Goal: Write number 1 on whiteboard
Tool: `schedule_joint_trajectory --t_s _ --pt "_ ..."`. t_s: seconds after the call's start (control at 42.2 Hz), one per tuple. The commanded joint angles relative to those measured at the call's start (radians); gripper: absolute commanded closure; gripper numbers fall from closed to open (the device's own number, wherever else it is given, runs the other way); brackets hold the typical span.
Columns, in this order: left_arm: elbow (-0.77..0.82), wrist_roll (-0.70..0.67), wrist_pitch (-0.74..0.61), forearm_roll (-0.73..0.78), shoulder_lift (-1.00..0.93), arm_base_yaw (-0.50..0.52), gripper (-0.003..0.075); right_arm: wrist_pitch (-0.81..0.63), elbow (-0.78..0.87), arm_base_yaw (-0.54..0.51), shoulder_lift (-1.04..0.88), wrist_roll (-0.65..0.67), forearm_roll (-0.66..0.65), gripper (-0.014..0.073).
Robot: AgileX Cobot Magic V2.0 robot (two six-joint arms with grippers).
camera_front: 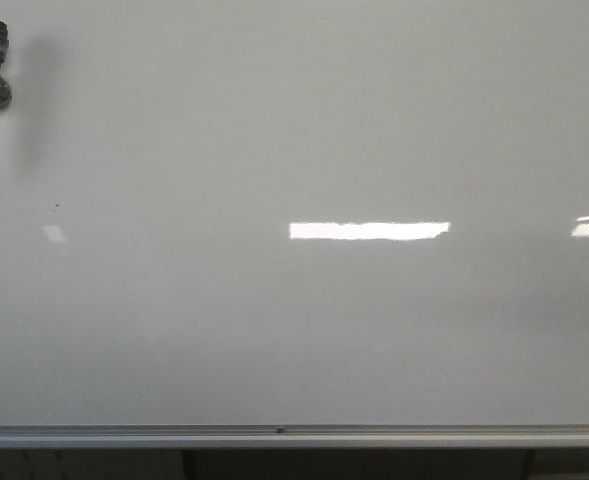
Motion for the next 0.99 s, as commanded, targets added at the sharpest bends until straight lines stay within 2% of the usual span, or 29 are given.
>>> schedule_joint_trajectory --t_s 0.0,0.142,0.403,0.663,0.971 --pt "-0.025 -0.011 -0.097 -0.034 -0.018 -0.007 0.0741 -0.033 -0.093 -0.007 -0.016 -0.002 -0.013 0.0689" --pt "-0.145 -0.011 -0.056 -0.046 -0.013 -0.007 0.0741 0.077 -0.226 -0.007 -0.004 -0.002 -0.013 0.0689" --pt "-0.456 -0.011 0.227 -0.046 0.073 -0.007 0.0741 0.247 -0.466 -0.007 0.138 -0.002 -0.013 0.0689" --pt "-0.733 -0.011 0.487 -0.046 0.312 -0.007 0.0741 0.316 -0.633 -0.007 0.323 -0.002 -0.012 0.0689" --pt "-0.774 -0.011 0.563 -0.046 0.501 -0.007 0.0741 0.33 -0.653 -0.007 0.472 -0.002 -0.012 0.0689"
